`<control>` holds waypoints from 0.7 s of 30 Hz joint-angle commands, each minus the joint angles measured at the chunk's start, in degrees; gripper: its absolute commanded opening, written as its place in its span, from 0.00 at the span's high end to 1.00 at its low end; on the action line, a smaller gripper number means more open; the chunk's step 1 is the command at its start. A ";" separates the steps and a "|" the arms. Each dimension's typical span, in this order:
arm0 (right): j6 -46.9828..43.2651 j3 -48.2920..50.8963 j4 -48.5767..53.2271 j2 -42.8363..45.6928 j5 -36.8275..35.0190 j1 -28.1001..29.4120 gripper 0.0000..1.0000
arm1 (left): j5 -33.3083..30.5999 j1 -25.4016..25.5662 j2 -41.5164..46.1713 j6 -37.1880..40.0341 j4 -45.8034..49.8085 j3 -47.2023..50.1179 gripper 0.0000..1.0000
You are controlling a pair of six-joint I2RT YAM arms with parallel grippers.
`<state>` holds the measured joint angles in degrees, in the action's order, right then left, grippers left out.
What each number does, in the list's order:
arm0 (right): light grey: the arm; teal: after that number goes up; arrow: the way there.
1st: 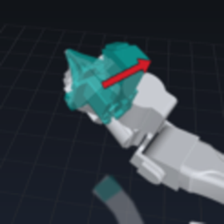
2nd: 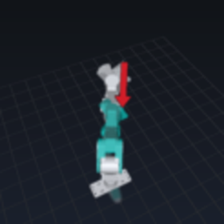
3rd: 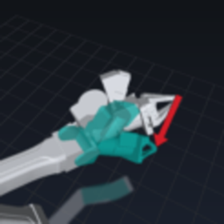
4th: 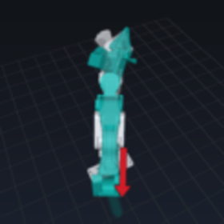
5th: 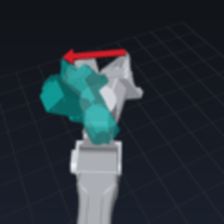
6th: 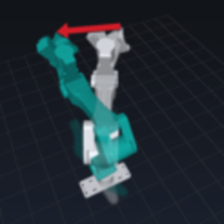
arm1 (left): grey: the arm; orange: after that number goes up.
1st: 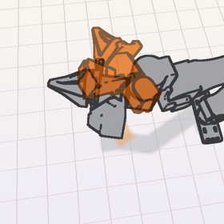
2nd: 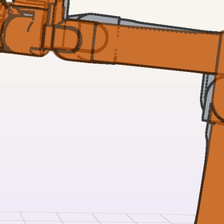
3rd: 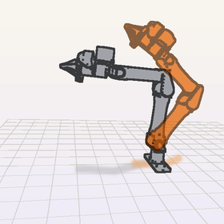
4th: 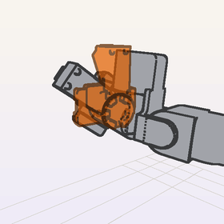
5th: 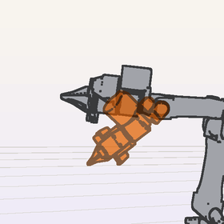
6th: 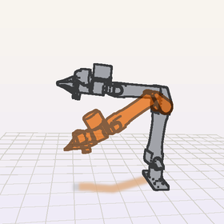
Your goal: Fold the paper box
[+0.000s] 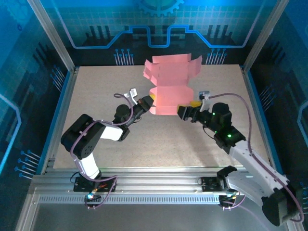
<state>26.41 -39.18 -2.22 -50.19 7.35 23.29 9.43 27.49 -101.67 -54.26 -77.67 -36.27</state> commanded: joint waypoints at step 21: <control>-64.79 -64.34 54.02 -45.05 37.04 -20.17 0.14 | 22.27 -3.49 -1.17 28.93 -2.83 0.28 1.00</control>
<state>-26.28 -97.49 41.87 -91.94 34.41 4.25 28.45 24.88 -104.66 -26.81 -77.91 -36.27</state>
